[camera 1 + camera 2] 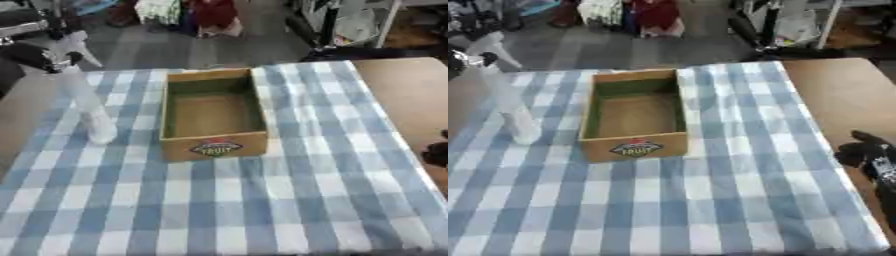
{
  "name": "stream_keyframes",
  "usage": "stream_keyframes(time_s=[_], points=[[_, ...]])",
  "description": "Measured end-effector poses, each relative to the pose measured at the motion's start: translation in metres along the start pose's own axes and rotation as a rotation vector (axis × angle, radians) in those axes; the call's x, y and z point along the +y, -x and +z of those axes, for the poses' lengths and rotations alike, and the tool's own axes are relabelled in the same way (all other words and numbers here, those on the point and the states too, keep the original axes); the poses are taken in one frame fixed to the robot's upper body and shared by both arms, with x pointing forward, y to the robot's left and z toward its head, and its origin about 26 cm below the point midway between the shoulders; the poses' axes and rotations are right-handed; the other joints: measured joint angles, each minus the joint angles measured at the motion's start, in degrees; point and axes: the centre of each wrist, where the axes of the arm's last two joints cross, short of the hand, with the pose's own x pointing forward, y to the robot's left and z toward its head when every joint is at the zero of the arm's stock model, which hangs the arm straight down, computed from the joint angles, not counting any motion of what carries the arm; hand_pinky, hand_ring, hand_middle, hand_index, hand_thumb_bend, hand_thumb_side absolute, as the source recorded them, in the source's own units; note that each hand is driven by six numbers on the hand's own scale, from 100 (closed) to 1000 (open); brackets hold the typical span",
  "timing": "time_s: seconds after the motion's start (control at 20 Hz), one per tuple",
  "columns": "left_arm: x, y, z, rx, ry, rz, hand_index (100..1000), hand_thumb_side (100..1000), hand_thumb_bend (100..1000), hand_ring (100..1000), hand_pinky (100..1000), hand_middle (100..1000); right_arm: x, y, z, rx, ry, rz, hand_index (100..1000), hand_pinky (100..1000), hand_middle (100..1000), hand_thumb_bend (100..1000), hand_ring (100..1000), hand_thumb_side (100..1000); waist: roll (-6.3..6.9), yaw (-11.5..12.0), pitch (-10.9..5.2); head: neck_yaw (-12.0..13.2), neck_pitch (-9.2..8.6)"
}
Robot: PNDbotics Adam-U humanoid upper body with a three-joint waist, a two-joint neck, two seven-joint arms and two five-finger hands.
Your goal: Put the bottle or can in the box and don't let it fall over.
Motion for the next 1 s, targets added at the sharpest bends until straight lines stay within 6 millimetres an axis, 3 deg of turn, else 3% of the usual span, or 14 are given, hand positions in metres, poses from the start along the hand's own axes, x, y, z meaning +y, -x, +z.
stream_keyframes(time_s=[0.65, 0.85, 1.0], points=[[-0.009, -0.004, -0.009, 0.012, 0.049, -0.056, 906, 625, 268, 665, 768, 650, 0.001, 0.000, 0.000, 0.001, -0.006, -0.002, 849, 774, 648, 100, 701, 788, 0.33, -0.74, 0.06, 0.29, 0.22], [-0.012, -0.005, -0.012, 0.012, 0.062, -0.080, 894, 594, 264, 649, 760, 631, 0.001, 0.000, 0.000, 0.002, -0.008, -0.002, 849, 774, 648, 100, 700, 788, 0.35, -0.89, 0.14, 0.29, 0.38], [-0.014, -0.007, -0.015, 0.006, 0.064, -0.096, 872, 519, 223, 617, 742, 595, 0.001, 0.000, -0.001, 0.003, -0.008, -0.003, 849, 774, 648, 100, 700, 788, 0.41, -1.08, 0.20, 0.27, 0.40]])
